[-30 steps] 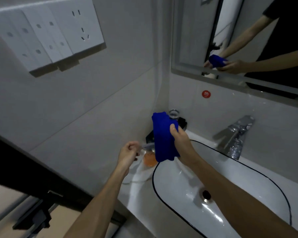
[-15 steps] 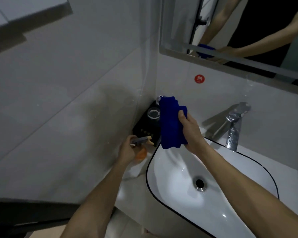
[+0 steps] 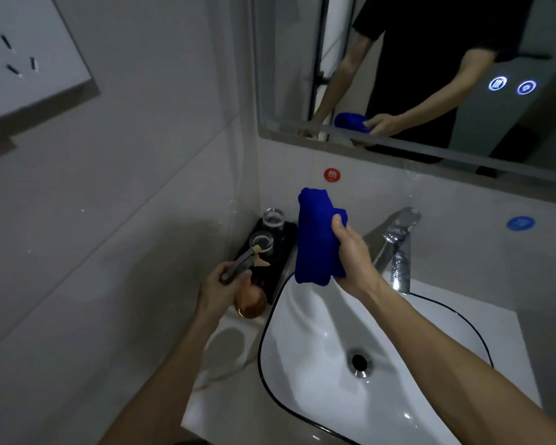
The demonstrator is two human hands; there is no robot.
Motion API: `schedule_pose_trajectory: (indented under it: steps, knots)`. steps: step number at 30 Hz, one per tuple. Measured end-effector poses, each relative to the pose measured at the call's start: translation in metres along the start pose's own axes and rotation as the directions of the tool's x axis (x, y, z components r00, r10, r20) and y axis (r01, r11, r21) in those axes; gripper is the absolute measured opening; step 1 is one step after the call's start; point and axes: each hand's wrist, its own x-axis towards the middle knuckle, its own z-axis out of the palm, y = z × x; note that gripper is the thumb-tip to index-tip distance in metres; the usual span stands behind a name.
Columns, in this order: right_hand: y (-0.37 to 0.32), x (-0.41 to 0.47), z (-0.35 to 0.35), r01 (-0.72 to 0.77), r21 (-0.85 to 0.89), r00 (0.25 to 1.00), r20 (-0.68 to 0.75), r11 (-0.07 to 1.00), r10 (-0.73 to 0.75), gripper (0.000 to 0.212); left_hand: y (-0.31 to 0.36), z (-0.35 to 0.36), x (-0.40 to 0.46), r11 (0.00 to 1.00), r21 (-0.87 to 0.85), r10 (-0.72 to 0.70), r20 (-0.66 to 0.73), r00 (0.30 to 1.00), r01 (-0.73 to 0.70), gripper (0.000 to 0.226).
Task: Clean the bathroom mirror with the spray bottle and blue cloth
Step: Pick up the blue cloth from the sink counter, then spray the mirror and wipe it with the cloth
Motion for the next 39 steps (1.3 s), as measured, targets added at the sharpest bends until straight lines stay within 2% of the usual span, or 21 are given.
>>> schedule_pose_trajectory:
  steps: [3,7,10,12,15,21,24,27,30,35,37,39]
  knots:
    - [-0.014,-0.003,-0.001,0.023,0.061,1.0,-0.017,0.998,-0.022,0.037,0.029,0.007,0.005,0.983,-0.159,0.093,0.009,0.996,-0.09,0.039]
    - [-0.037,-0.013,-0.005,0.038,0.159,0.998,-0.056,0.987,-0.03,0.055,0.077,0.023,0.01,0.943,-0.249,0.227,-0.001,0.974,-0.22,0.06]
    - [-0.056,-0.024,-0.01,0.102,0.202,0.995,-0.029,0.974,-0.098,0.065,0.122,0.04,0.003,0.913,-0.259,0.355,0.123,0.927,-0.316,0.041]
    - [-0.07,-0.031,-0.015,0.174,0.208,0.985,-0.021,0.963,-0.173,0.055,0.147,0.054,-0.004,0.889,-0.326,0.396,0.198,0.897,-0.32,0.039]
    - [-0.094,-0.043,-0.025,0.276,0.198,0.961,-0.047,0.94,-0.272,0.044,0.181,0.073,-0.013,0.877,-0.324,0.434,0.221,0.873,-0.354,0.047]
    - [-0.145,-0.071,-0.059,0.45,0.191,0.891,-0.156,0.872,-0.425,0.044,0.243,0.118,-0.027,0.79,-0.333,0.598,0.23,0.768,-0.515,0.026]
    - [-0.17,-0.088,-0.081,0.534,0.161,0.842,-0.191,0.83,-0.505,0.043,0.27,0.143,-0.036,0.758,-0.411,0.632,0.273,0.726,-0.506,0.022]
    - [-0.194,-0.109,-0.108,0.617,0.131,0.782,-0.212,0.776,-0.586,0.045,0.297,0.171,-0.044,0.745,-0.506,0.635,0.34,0.694,-0.434,0.035]
    - [-0.222,-0.132,-0.138,0.676,0.095,0.73,-0.216,0.731,-0.648,0.042,0.325,0.204,-0.057,0.72,-0.533,0.674,0.386,0.63,-0.444,0.042]
    - [-0.277,-0.166,-0.189,0.729,0.003,0.666,-0.235,0.685,-0.708,0.04,0.372,0.258,-0.089,0.689,-0.568,0.701,0.364,0.614,-0.45,0.05]
    - [-0.302,-0.18,-0.209,0.746,-0.076,0.632,-0.231,0.661,-0.74,0.042,0.39,0.276,-0.104,0.688,-0.58,0.699,0.366,0.615,-0.436,0.061]
    - [-0.329,-0.192,-0.228,0.758,-0.152,0.6,-0.222,0.635,-0.769,0.031,0.407,0.294,-0.119,0.683,-0.596,0.692,0.34,0.638,-0.423,0.063]
